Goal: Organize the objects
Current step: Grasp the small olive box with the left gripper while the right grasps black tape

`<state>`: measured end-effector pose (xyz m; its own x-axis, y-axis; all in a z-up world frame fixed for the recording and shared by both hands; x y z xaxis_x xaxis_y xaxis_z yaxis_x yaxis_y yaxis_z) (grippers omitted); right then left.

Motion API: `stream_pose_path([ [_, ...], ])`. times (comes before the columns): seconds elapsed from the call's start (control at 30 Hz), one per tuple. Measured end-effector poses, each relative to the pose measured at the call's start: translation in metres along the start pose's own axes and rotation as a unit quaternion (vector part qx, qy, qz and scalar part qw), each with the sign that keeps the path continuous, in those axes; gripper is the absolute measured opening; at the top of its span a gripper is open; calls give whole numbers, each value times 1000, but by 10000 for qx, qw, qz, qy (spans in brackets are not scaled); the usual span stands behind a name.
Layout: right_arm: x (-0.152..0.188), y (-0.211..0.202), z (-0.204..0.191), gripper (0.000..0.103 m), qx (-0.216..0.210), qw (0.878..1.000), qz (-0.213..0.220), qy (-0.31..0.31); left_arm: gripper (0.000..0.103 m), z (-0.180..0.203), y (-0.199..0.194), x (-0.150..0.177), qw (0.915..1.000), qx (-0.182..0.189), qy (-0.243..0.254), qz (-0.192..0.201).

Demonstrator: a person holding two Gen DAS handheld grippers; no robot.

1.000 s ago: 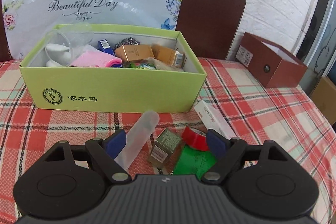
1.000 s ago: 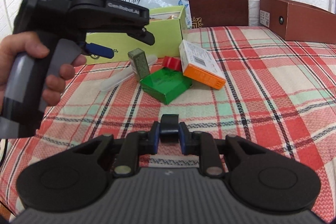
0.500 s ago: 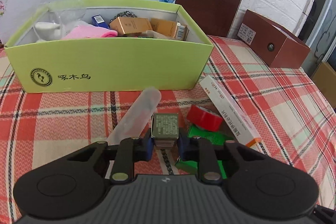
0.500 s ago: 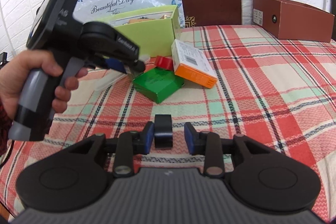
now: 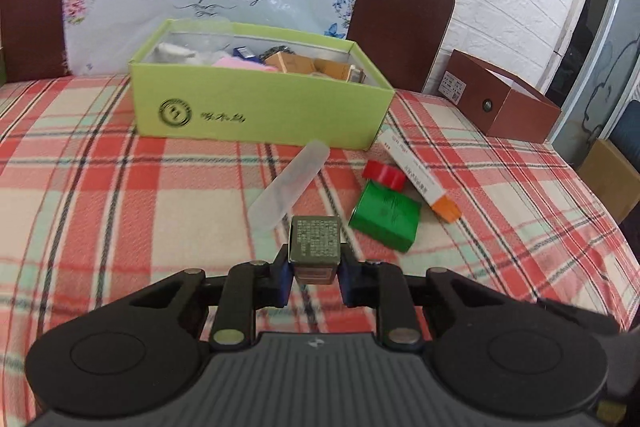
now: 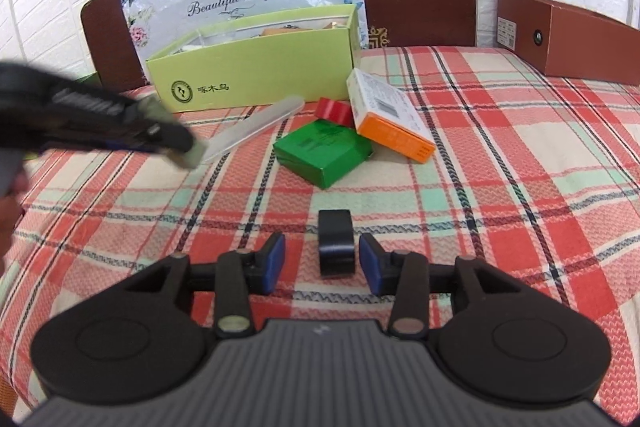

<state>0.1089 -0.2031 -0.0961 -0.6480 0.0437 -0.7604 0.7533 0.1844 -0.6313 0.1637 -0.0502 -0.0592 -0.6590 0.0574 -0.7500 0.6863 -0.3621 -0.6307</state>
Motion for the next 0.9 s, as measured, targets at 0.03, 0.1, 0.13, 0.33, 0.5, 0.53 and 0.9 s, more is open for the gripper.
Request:
stream_pose_path([
  [0.03,0,0,0,40,13,10000,-2,2,23,-3,-4,6,10000,-57,-21,-11],
  [0.1,0,-1,-1,40,21,10000,1,-3,23,-8,-10,18,9999,-131,-70,-59],
  [0.13,0,-2,-2,40,14,10000,7,-9,23,-11,-12,23,9998,-149,-114,-96],
  [0.33,3,-3,-1,40,115,9999,-5,-57,23,-27,-19,53,9987,-317,-320,-226],
  [0.5,1,8,-1,40,254,9995,-73,-167,44,-34,-30,65,9982,-393,-404,-215],
  [0.53,0,12,0,40,247,9995,-98,-167,53,-36,-33,68,9979,-461,-413,-209],
  [0.9,2,2,-23,18,-293,9986,-154,-404,26,-32,-26,74,9988,-294,-72,-398],
])
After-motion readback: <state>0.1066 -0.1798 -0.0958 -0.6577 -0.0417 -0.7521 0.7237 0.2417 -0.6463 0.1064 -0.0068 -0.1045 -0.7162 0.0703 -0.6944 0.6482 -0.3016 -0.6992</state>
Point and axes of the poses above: each gripper's, at about its wrist camera, not at the fingertips, and y roughly the way its jaws point, z to its right, x to its underside, the point moved 7 cm from there along y, roughly the way its jaws point, and after that the axes turned 2 degrees about y, right-handed, at the moved point
